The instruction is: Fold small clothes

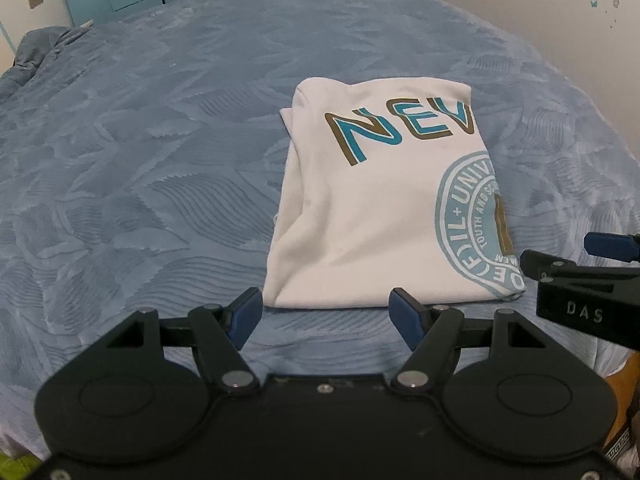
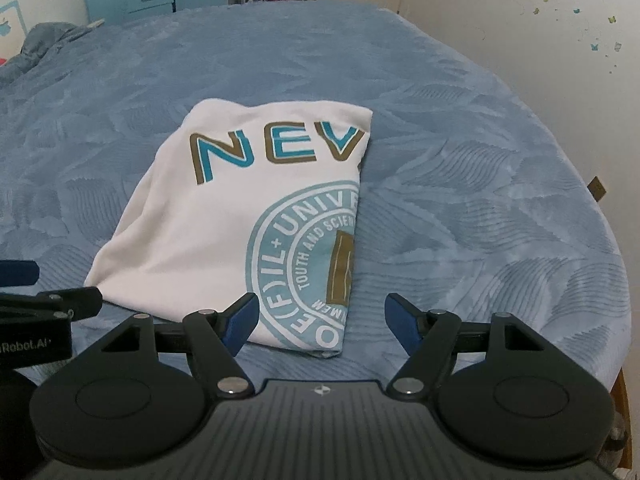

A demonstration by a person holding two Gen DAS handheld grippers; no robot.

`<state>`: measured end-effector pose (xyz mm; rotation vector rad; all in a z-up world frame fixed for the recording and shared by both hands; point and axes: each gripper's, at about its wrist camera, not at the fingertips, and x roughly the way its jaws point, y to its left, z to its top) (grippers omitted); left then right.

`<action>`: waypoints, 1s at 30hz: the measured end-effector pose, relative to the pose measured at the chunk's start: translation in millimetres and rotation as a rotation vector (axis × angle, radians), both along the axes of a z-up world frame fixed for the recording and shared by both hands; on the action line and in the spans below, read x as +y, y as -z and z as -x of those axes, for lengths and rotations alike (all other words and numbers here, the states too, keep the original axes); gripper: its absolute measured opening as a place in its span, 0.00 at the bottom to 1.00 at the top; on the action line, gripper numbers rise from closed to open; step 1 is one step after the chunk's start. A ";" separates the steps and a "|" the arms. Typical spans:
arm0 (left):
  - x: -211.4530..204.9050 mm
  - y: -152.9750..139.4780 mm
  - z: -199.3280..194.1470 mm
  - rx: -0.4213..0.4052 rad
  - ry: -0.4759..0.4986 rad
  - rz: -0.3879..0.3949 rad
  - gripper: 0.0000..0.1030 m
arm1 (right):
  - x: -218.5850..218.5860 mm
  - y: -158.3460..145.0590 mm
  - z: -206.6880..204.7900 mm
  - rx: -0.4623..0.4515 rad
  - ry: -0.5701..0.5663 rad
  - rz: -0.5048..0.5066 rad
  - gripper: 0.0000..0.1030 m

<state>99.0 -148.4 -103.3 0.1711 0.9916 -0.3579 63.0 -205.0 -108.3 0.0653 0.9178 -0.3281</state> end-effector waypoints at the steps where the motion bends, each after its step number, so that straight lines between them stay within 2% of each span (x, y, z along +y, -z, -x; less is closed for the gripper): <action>1: 0.3 -0.6 1.2 -0.002 0.004 -0.001 0.69 | 0.0 -1.1 0.8 -0.003 0.002 -0.003 0.82; 7: 0.4 -5.5 4.5 -0.025 0.020 -0.013 0.69 | 3.8 -7.8 3.8 -0.005 -0.023 -0.003 0.82; 18: 0.4 -10.3 5.8 -0.050 0.033 -0.013 0.69 | 1.8 -16.9 4.7 -0.031 -0.003 0.000 0.82; 30: 0.3 -9.6 5.9 -0.047 0.029 -0.010 0.69 | 1.3 -16.0 6.0 -0.027 0.001 0.008 0.82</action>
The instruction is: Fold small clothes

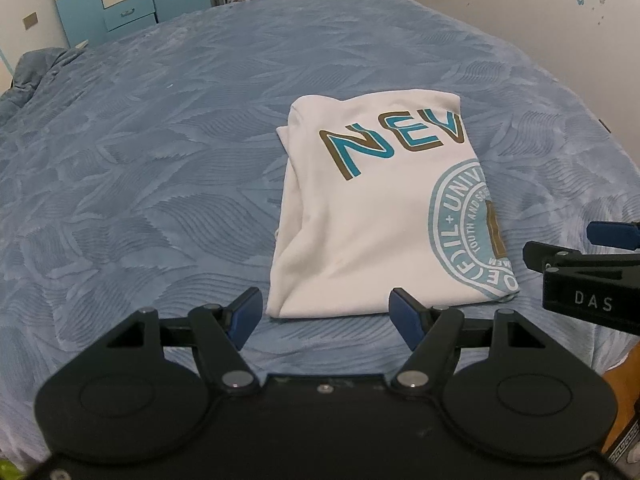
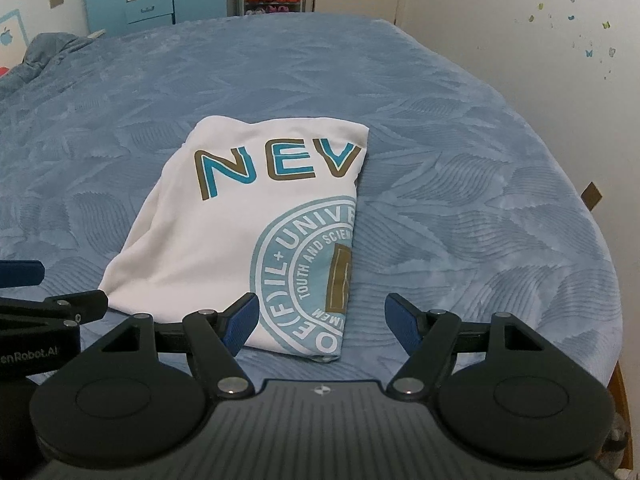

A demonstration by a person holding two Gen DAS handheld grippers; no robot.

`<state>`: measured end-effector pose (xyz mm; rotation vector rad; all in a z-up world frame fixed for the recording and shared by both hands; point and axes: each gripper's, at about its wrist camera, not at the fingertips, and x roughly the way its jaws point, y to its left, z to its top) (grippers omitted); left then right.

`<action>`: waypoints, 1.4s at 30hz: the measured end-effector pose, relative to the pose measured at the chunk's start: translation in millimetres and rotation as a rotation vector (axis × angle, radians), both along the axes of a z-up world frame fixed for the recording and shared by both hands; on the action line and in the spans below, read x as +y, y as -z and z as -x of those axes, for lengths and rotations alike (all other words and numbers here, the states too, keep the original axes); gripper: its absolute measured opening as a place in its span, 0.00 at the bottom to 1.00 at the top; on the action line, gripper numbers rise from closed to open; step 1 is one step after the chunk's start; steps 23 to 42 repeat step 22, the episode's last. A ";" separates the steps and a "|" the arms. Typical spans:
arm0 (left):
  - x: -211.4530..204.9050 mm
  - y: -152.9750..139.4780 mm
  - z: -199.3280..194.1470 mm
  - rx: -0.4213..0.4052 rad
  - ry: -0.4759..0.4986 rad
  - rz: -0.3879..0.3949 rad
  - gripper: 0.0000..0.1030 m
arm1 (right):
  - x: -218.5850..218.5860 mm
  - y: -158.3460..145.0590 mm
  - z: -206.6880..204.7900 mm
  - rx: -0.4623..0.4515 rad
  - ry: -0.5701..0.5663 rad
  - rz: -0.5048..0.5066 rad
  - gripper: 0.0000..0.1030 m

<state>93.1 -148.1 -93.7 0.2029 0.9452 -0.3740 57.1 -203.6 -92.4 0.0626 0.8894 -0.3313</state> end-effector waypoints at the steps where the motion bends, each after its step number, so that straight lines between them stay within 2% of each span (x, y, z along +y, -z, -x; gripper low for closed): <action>1: 0.0 0.0 -0.3 0.000 0.000 -0.004 0.70 | -0.7 -0.5 1.1 -0.003 0.004 -0.005 0.82; 42: 1.7 -5.3 8.5 -0.024 0.012 0.010 0.70 | -0.9 1.9 4.9 -0.011 0.013 -0.027 0.82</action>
